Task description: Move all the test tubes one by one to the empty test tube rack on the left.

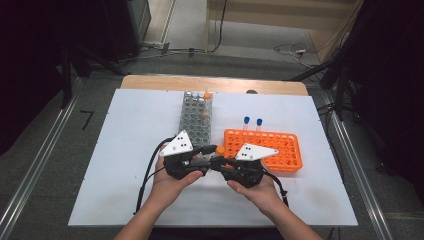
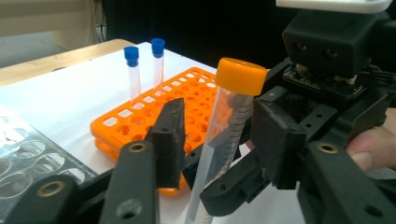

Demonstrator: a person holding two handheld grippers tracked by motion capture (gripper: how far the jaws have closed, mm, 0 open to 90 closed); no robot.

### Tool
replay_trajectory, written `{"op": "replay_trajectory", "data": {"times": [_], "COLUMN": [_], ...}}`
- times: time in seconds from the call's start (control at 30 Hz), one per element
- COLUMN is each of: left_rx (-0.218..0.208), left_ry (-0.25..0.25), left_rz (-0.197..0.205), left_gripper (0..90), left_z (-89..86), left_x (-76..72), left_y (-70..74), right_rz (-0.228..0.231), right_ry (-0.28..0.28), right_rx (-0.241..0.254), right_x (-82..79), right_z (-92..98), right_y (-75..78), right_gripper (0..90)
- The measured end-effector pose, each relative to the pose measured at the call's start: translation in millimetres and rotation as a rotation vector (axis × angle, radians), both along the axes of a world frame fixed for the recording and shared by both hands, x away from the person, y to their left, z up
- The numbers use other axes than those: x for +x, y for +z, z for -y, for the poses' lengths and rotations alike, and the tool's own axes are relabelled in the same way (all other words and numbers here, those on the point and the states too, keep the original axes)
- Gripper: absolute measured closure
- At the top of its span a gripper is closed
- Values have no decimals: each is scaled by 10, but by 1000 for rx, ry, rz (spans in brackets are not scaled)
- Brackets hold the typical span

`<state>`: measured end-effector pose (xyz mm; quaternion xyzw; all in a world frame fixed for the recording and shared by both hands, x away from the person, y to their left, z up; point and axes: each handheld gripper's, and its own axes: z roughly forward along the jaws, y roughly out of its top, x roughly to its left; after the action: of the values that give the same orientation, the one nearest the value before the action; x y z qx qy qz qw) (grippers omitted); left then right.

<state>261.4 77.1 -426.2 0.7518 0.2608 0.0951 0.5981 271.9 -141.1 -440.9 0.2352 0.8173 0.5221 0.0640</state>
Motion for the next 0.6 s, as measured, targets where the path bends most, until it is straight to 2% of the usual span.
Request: {"op": "replay_trajectory", "data": {"times": [0.17,0.3,0.6], "left_rx": [20,18,39], "left_ry": [-6,-6,9], "left_rz": [12,18,34], "left_gripper": [652,695,735], "left_z": [27,32,25], "left_x": [-22,-25,-18], "left_y": [-2,0,-5], "right_rz": [-1,-1,-9], "right_ry": [12,24,22], "right_rx": [-5,-15,-14], "right_x": [-8,-26,-18], "right_z": [-24,-47,-35], "right_y": [-1,-17,-31], "right_gripper": [731,731,730]}}
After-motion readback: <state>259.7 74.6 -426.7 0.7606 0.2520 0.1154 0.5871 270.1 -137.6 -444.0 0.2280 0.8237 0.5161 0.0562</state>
